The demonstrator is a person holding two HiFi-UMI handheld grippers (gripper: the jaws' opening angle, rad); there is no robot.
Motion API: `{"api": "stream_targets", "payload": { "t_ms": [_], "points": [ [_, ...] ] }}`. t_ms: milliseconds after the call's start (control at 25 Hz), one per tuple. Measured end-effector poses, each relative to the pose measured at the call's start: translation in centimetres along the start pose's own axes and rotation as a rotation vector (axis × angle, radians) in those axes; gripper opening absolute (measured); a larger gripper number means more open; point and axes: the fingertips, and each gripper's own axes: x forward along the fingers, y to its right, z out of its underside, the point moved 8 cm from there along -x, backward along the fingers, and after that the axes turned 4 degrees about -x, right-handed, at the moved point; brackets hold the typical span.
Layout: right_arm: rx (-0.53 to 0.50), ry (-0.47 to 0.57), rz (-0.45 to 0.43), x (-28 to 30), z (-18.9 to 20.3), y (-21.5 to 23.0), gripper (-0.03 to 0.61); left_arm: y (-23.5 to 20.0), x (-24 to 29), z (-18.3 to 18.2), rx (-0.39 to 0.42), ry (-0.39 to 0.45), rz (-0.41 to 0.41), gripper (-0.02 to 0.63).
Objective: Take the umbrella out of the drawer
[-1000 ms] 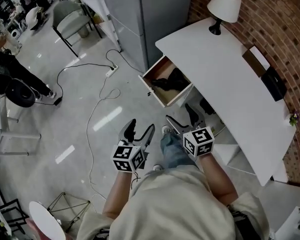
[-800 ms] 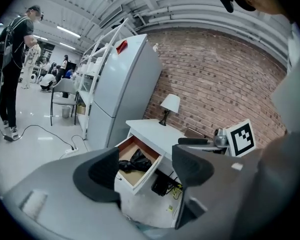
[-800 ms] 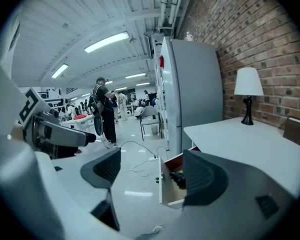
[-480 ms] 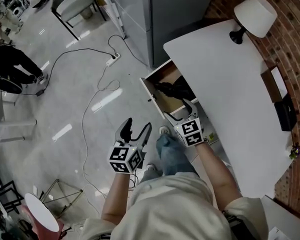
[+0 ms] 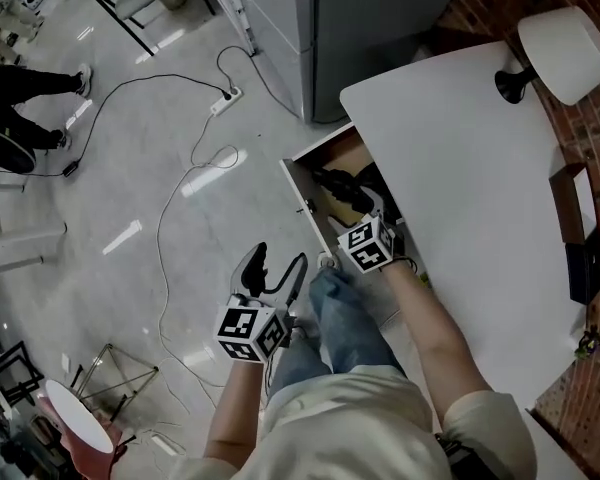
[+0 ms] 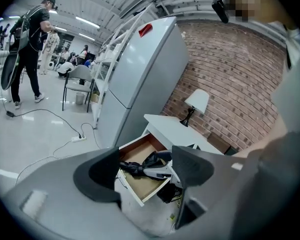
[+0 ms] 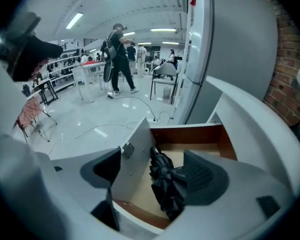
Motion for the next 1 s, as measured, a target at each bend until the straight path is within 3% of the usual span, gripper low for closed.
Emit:
{"api": "stream_targets", "payload": {
  "t_ms": [360,800,1000],
  "points": [
    [-0.205,-0.211,-0.098,9.8,2.4,1.6,0.376,-2.7,2.2,1.9,-0.099,-0.026,-0.068,0.318],
    [-0.498,-0.502,-0.211,17.7,6.4,2.0,0.376,-5.1,3.4,3.9,-0.166,-0.064,-0.131,0.319],
    [-0.532,-0.597,-0.165,19.2,7.8,1.9,0.365,-5.9,3.5,4.5,-0.185,-0.079,-0.155,0.319]
  ]
}}
